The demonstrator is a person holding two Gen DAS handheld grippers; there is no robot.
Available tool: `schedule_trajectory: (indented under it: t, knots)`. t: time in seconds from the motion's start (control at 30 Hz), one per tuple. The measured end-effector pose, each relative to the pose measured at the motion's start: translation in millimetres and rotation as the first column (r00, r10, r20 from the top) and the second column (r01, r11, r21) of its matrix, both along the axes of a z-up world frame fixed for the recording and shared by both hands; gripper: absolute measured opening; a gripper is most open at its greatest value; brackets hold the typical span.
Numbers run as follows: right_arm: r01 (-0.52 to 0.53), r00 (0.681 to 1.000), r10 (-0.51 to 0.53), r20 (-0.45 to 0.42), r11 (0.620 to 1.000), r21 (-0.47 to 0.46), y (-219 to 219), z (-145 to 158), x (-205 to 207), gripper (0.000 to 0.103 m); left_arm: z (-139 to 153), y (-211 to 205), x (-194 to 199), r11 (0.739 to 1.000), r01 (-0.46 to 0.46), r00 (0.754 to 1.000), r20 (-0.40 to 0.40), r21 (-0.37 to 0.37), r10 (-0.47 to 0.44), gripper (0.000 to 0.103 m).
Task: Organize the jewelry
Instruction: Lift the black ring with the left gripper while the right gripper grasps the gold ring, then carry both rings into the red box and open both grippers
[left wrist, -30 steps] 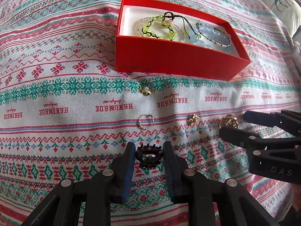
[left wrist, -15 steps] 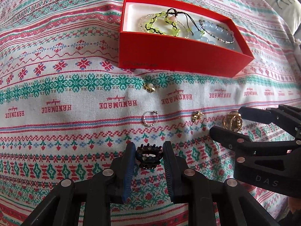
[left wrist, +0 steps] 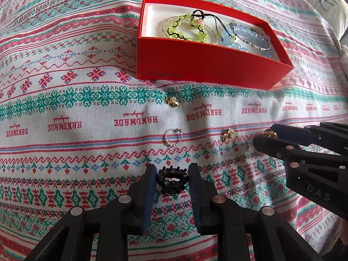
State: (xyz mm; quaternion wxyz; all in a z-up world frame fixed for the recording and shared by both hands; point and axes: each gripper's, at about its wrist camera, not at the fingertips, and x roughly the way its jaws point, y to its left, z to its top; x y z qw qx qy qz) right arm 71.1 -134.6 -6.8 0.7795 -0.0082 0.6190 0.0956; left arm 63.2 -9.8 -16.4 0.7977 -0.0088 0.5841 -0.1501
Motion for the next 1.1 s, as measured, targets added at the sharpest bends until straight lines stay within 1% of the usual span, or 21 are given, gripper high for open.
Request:
schedule_trajectory:
  t: [0.2, 0.37, 0.7, 0.9, 1.1]
  knots:
    - [0.003, 1.0, -0.004, 0.014, 1.0, 0.013, -1, 6, 1, 0.03, 3, -1, -1, 1.0, 0.009, 1.0, 0.006, -0.001, -0.009, 0.024]
    - [-0.002, 0.999, 0.001, 0.036, 1.0, 0.018, -6, 14, 0, 0.03, 9, -4, -5, 1.0, 0.018, 0.999, 0.035, 0.019, -0.019, 0.024]
    - [0.008, 0.998, -0.01, 0.064, 0.999, 0.038, -10, 25, -3, 0.03, 21, -6, -8, 0.999, 0.028, 0.997, 0.073, 0.027, -0.03, 0.024]
    - [0.019, 0.996, -0.025, 0.088, 0.998, 0.066, -15, 37, -3, 0.03, 29, -7, -4, 0.999, 0.031, 0.996, 0.089, 0.016, -0.032, 0.024]
    - [0.043, 0.992, -0.056, 0.117, 0.993, 0.109, -24, 54, 2, 0.03, 41, -4, 8, 1.0, 0.011, 0.994, 0.108, -0.011, -0.01, 0.024]
